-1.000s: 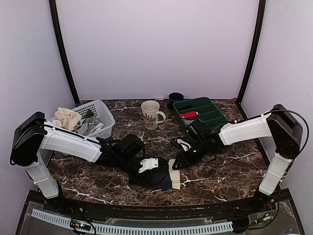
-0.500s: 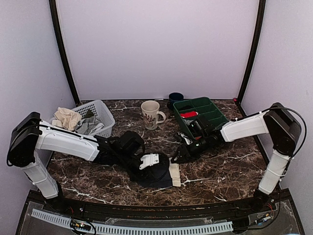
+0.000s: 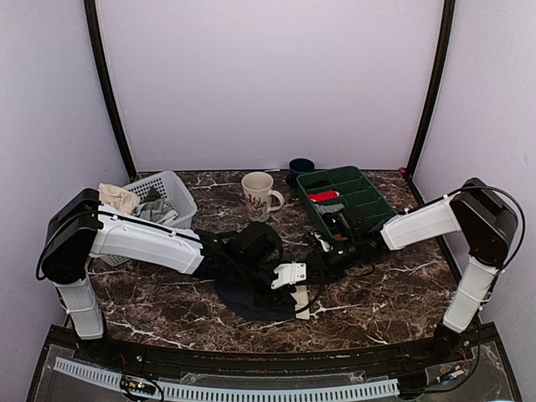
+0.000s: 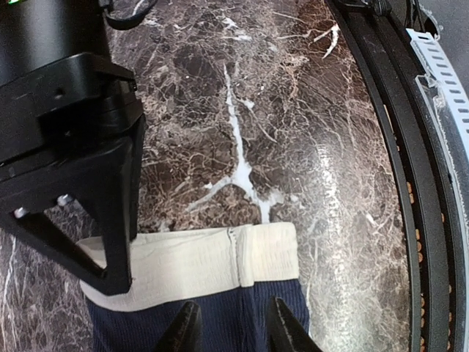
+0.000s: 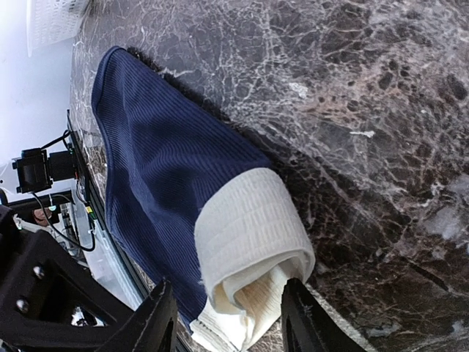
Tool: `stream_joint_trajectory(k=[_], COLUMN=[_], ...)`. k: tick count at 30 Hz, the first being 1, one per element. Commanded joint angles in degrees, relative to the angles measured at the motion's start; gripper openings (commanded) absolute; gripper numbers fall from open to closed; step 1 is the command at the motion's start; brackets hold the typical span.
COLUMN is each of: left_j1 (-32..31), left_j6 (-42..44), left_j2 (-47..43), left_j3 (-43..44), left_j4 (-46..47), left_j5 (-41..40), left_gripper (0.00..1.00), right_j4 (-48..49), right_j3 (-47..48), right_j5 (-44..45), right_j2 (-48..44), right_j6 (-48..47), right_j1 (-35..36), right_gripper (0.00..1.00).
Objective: Roll the underwear
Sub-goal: Smooth out the underwear at the center of the board.
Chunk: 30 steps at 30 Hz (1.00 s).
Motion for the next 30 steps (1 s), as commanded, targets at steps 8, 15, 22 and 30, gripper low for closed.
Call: stream_joint_trajectory(k=[8, 15, 22, 30], left_j1=[-1.79, -1.79, -1.8, -1.8], left_j6=[3.99, 4.34, 5.15, 3.59], left_j2=[7.06, 9.36, 11.05, 9.11], left_j3=[7.5, 9.35, 10.64, 10.93], left_j4=[-5.42, -6.45, -7.81, -7.72], left_j5=[2.24, 1.81, -0.31, 0.25], left_gripper=[0.35, 0.35, 0.28, 0.0], right_j4=[4.72, 4.53, 3.92, 3.73], right_j3=[-1.93, -1.82, -1.84, -1.64], right_j5=[-1.42, -1.1, -0.81, -0.79], right_j2=[2.86, 3.42, 4.02, 4.73], right_j6=[4.08, 4.32, 4.19, 4.41], right_j1=[-1.03, -1.25, -1.47, -1.73], right_gripper=[0.51, 0.53, 0.55, 0.6])
